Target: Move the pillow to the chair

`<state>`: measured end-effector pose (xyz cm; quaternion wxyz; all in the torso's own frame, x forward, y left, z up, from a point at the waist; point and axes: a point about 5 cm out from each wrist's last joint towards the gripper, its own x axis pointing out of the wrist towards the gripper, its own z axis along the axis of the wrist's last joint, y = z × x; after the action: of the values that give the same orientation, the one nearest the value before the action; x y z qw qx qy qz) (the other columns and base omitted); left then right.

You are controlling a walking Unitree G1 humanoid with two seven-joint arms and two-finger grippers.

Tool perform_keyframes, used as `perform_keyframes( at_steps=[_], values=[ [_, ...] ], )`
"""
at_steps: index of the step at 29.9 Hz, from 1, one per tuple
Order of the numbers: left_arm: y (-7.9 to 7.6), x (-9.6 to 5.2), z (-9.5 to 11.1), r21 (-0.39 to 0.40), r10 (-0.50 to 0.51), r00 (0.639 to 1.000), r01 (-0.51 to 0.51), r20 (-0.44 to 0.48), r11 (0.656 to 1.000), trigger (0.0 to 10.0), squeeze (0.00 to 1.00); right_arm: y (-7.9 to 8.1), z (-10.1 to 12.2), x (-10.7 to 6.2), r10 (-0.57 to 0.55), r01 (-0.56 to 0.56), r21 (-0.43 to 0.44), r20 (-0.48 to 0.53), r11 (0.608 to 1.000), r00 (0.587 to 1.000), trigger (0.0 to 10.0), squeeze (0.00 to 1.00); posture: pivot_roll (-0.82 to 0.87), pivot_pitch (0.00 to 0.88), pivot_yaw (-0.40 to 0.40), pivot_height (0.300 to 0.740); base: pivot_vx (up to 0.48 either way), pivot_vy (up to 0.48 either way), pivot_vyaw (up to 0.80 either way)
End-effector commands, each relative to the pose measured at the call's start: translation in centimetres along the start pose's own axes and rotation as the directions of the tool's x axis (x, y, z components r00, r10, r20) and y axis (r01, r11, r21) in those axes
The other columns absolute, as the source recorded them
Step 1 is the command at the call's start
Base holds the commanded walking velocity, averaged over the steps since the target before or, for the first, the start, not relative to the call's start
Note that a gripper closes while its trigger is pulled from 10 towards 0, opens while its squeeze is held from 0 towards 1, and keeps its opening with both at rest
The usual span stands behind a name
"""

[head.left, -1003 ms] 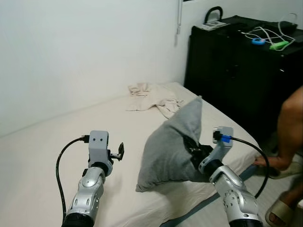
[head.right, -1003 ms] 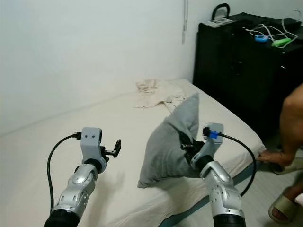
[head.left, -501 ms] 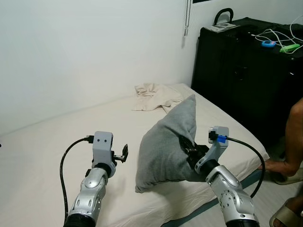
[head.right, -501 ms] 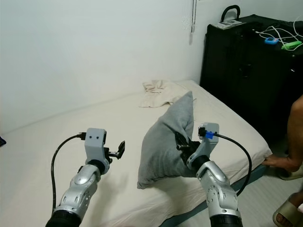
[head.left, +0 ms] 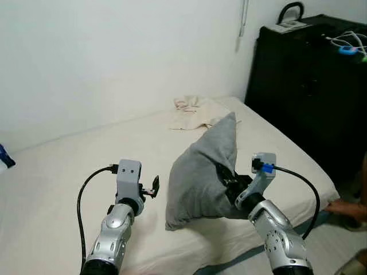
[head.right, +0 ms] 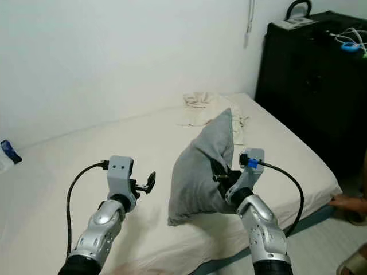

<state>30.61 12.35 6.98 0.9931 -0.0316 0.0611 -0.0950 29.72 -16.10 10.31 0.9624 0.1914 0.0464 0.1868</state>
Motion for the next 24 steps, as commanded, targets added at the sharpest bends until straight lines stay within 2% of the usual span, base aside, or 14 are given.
perform_keyframes(
  at_steps=[1, 24],
  values=[
    [0.56, -0.28, -0.36, 0.013, 0.019, 1.000, -0.018, -0.014, 1.000, 10.0, 0.00, 1.33, 0.28, 0.55, 0.067, -0.066, -0.006, 0.040, 0.998, 0.997, 10.0, 0.00, -0.13, 0.013, 0.068, 0.740, 0.000, 0.000, 0.64],
    [0.45, -0.33, -0.33, 0.019, 0.010, 1.000, -0.009, -0.017, 1.000, 10.0, 0.00, 1.37, 0.07, 0.42, 0.056, -0.056, -0.002, 0.043, 0.998, 0.998, 10.0, 0.00, -0.13, 0.020, 0.072, 0.740, 0.000, 0.000, 0.65]
  ],
)
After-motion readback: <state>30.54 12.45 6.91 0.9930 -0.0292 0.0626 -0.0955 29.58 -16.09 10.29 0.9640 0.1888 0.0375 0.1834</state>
